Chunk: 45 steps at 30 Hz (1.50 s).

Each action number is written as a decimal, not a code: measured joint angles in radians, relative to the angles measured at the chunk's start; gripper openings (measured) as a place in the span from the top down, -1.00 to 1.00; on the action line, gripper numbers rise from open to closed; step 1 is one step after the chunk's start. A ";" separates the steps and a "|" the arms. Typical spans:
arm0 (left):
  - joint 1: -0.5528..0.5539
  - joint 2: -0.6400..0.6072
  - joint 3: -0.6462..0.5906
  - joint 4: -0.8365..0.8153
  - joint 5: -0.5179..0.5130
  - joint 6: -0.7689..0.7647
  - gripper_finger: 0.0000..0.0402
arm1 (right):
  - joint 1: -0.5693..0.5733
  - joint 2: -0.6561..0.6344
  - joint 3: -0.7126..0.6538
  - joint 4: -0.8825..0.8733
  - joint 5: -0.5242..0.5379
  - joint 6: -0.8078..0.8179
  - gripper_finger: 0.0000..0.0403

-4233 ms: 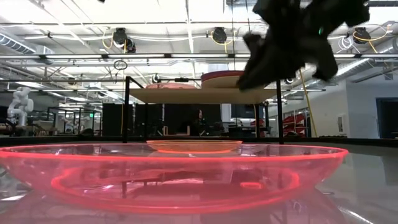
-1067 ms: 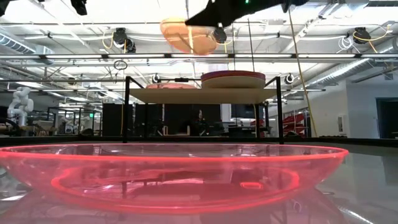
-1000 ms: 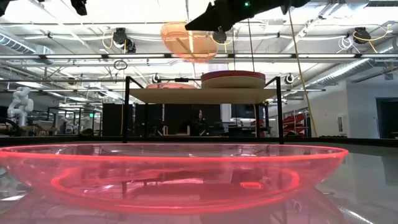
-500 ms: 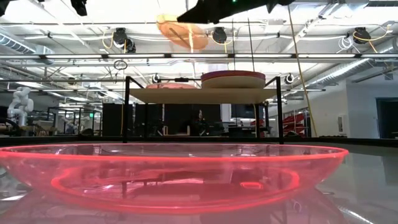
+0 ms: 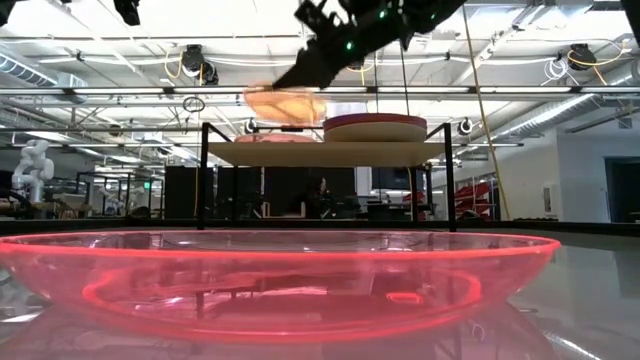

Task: Place and stack plates onto a shelf
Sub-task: Stack the orange transparent plate on top of the green transparent plate on the shelf, then stack the pink transparent plate on top of the orange transparent plate on the shelf

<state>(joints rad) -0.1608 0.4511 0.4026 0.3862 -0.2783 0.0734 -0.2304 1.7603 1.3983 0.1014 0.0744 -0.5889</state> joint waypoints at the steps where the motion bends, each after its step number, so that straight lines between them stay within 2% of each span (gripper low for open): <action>1: 0.000 0.000 0.000 0.000 0.000 0.000 0.19 | -0.006 0.010 0.000 0.000 0.001 0.000 1.00; 11: 0.000 0.000 0.000 -0.002 0.000 0.000 0.19 | -0.014 0.074 0.000 0.091 0.033 -0.003 0.96; 18: 0.000 0.000 0.000 -0.009 0.000 -0.004 0.19 | -0.038 0.073 0.000 0.106 0.058 0.055 0.77; 29: 0.000 0.000 0.000 -0.021 0.000 -0.003 0.19 | -0.021 0.058 -0.001 0.117 0.056 0.055 0.48; 37: 0.000 0.000 0.000 -0.045 0.000 -0.004 0.19 | 0.040 -0.045 -0.002 0.068 0.056 0.061 0.41; 41: -0.006 0.024 0.000 -0.069 0.007 -0.046 0.19 | 0.091 -0.138 -0.002 -0.040 0.056 0.067 0.43; 45: -0.025 0.103 -0.001 -0.078 0.047 -0.050 0.19 | 0.154 -0.240 -0.002 -0.178 0.056 0.160 0.43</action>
<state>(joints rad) -0.1856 0.5536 0.4019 0.3084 -0.2312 0.0235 -0.0766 1.5199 1.3968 -0.0764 0.1299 -0.4291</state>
